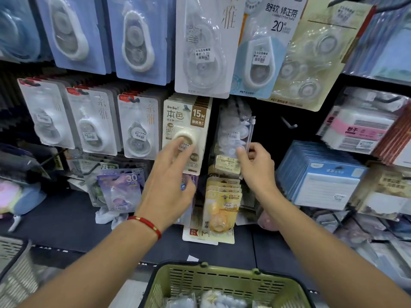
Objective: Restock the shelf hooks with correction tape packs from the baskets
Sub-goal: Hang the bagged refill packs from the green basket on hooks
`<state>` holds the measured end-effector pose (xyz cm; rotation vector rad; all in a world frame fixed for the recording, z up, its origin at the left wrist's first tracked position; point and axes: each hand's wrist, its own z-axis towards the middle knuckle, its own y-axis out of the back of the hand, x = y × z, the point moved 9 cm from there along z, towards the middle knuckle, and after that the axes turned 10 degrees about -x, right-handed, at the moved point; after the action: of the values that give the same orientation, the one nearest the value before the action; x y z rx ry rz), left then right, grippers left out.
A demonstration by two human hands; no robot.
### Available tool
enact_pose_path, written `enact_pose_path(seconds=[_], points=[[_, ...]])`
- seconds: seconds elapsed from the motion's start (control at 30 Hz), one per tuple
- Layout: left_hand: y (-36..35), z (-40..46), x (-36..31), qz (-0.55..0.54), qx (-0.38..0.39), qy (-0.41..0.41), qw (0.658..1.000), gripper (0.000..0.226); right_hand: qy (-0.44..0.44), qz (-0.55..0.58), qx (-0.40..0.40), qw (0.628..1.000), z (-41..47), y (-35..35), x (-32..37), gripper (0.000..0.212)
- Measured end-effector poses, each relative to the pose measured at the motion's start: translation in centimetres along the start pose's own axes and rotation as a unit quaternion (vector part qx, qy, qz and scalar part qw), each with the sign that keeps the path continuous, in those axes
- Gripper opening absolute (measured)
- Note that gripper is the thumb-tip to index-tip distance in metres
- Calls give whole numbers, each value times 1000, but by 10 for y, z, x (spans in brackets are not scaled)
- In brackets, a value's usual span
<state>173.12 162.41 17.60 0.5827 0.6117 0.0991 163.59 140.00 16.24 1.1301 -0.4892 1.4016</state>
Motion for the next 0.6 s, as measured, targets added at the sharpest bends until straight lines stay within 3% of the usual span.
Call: enact_pose_path(seconds=[0.17,0.27,0.37,0.47,0.6], points=[[-11,-11,6,34,43,-23,998,83,32,-155,-34,987,19,-7,-9,45],[-11,-11,8,23,43,-25,998,86,219,-189,-87,953,-6,-1,18,44],[-10,-10,8,14,36,-16,999,87,396,-295,-12,869,-24,-28,29,55],[-12,-11,7,14,35,-17,999,87,377,-389,63,838,-6,-46,18,72],[-16,-15,10,16,43,-31,998,81,362,-430,111,819,7,-53,15,81]])
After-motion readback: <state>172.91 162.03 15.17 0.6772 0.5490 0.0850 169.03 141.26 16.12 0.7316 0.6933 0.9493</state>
